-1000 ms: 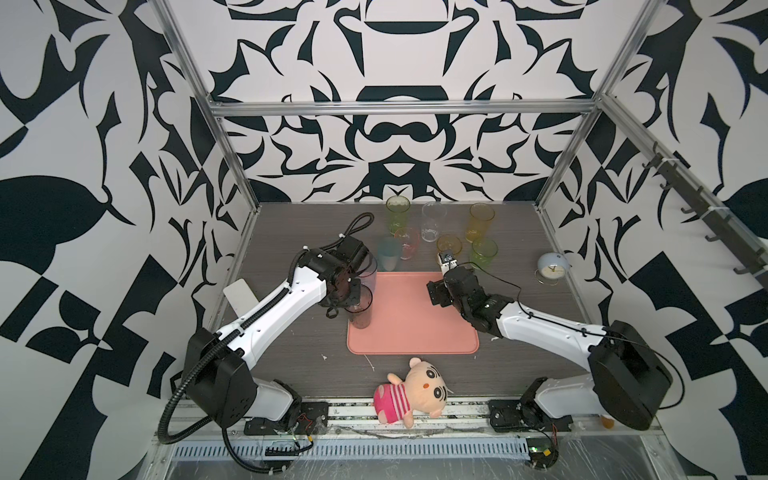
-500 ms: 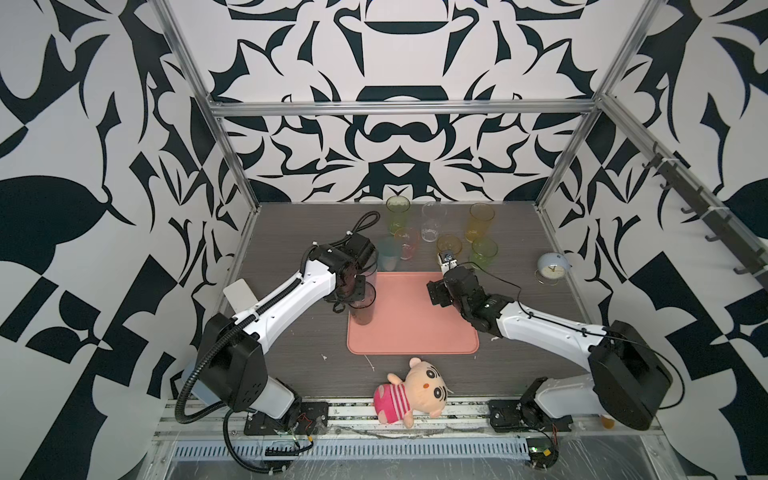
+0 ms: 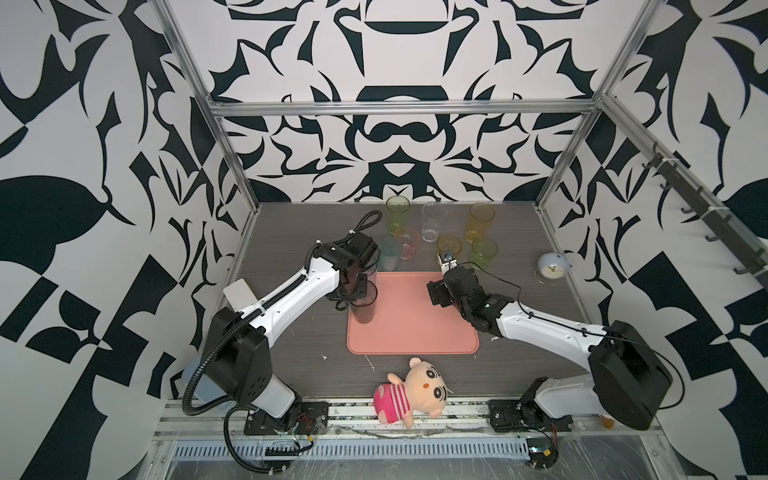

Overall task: Place the glasses into the tray
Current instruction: 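Hold the dark grey glass on the tray with the left gripper, then open the left gripper to release the dark grey glass on the tray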

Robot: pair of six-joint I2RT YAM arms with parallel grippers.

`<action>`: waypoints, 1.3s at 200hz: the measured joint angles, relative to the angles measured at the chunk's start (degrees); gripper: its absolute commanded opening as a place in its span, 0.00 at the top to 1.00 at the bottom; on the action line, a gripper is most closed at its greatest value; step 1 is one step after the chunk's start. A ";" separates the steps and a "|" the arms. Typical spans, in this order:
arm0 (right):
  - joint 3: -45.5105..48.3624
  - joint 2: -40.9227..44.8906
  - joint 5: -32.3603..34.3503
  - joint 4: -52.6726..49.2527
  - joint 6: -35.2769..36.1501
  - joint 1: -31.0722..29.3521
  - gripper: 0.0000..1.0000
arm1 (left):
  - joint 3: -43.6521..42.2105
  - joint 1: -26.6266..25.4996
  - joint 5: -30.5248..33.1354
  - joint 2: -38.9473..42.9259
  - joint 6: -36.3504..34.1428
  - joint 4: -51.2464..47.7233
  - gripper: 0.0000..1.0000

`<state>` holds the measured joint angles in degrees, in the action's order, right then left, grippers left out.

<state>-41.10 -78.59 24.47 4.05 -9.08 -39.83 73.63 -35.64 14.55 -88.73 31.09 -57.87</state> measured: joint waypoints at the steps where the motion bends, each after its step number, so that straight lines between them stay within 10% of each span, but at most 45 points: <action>1: 0.00 0.00 0.00 0.00 0.00 0.00 0.04 | 0.00 0.00 0.02 -0.04 0.00 0.00 1.00; 260: -0.26 -0.39 0.00 -0.04 0.00 0.00 0.04 | 3.96 0.00 1.53 -0.90 0.57 -0.28 0.68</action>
<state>-41.36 -78.98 24.47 4.01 -9.08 -39.83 77.58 -35.64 16.08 -89.62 31.66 -58.15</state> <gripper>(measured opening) 0.960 0.307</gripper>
